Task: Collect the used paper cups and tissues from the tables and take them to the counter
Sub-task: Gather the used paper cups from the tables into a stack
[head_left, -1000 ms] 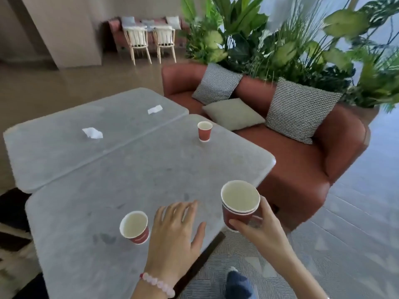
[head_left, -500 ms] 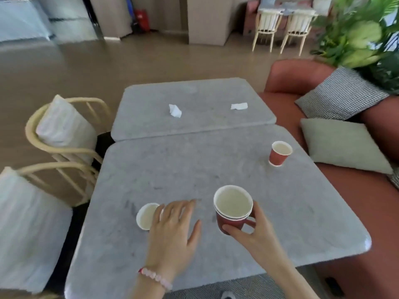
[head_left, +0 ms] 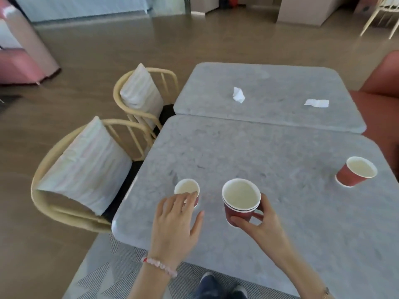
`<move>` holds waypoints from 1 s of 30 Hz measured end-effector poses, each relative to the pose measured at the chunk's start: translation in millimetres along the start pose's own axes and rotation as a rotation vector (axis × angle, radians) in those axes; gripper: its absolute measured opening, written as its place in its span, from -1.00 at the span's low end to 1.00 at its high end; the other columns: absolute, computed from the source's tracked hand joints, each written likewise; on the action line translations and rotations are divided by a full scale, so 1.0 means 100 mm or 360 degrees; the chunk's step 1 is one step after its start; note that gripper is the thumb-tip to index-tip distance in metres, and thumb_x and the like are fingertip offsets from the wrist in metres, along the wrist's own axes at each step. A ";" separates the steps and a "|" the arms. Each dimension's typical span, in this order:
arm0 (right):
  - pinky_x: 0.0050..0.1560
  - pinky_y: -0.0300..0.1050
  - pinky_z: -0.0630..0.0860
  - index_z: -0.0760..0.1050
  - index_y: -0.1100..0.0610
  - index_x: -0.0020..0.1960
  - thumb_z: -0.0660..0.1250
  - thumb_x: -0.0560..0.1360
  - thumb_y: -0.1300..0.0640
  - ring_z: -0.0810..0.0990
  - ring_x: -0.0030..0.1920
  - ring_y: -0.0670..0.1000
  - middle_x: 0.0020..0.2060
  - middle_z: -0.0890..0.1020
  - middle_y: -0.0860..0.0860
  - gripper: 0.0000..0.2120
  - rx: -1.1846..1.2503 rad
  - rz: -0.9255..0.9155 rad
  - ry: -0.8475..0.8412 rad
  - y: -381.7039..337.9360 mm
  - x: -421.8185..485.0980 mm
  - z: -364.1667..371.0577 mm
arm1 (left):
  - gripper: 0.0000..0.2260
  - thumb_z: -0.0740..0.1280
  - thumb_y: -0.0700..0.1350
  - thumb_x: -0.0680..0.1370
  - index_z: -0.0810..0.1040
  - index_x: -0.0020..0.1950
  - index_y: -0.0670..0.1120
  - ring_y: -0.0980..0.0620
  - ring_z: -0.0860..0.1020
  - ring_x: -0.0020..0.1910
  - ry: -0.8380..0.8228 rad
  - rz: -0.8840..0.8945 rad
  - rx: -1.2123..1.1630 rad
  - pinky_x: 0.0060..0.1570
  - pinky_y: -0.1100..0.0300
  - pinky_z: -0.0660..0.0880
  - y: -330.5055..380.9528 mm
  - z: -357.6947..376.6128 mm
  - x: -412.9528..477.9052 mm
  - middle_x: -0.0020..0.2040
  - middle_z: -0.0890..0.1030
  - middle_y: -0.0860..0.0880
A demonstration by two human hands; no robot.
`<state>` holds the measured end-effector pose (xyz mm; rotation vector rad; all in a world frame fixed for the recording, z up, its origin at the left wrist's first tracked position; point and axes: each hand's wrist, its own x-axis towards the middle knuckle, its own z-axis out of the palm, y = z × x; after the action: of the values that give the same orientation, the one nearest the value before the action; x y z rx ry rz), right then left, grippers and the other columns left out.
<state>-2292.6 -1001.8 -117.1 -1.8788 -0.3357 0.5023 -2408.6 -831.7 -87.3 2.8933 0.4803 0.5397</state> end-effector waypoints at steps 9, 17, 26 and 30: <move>0.06 -0.08 0.52 0.35 -0.28 0.05 0.56 0.20 0.00 0.57 0.03 -0.23 -0.03 0.58 -0.31 -0.45 -0.0028 -0.0009 -0.0014 -0.13 0.11 0.20 | -0.69 0.37 -0.05 0.46 0.55 0.16 -0.14 -0.08 0.59 0.00 -0.0022 -0.0126 0.0046 0.04 -0.07 0.52 -0.39 0.11 -0.09 0.03 0.63 -0.07; 0.10 -0.03 0.53 0.34 -0.18 0.17 0.57 0.26 0.08 0.58 0.08 -0.15 0.03 0.58 -0.25 -0.39 -0.0082 0.0018 0.0051 -0.15 0.12 0.29 | -0.55 0.38 -0.04 0.47 0.40 0.31 -0.10 -0.10 0.49 0.17 -0.0235 -0.0411 -0.0332 0.11 -0.01 0.45 -0.84 0.52 -0.06 0.22 0.51 -0.06; -0.09 -0.27 0.44 0.35 -0.23 0.05 0.57 0.26 0.13 0.55 0.02 -0.24 0.00 0.55 -0.29 -0.45 -0.0105 0.0087 0.0197 -0.10 0.02 0.31 | -0.12 0.57 -0.05 0.27 0.12 0.44 -0.02 0.03 0.35 0.30 -0.0319 -0.1061 -0.1408 0.26 0.07 0.34 -0.87 1.26 0.06 0.32 0.36 -0.02; -0.08 -0.28 0.45 0.35 -0.15 0.17 0.57 0.27 0.15 0.55 0.03 -0.22 0.01 0.55 -0.25 -0.40 -0.0101 0.0119 0.0239 -0.08 -0.01 0.30 | -0.14 0.60 -0.09 0.23 0.19 0.40 0.03 0.08 0.41 0.22 -0.0222 -0.1166 -0.1632 0.19 0.15 0.37 -0.85 1.41 0.15 0.22 0.42 0.05</move>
<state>-2308.7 -974.8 -118.2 -1.9838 -0.1845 0.4016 -2366.8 -760.9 -230.1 1.6179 0.8550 0.3058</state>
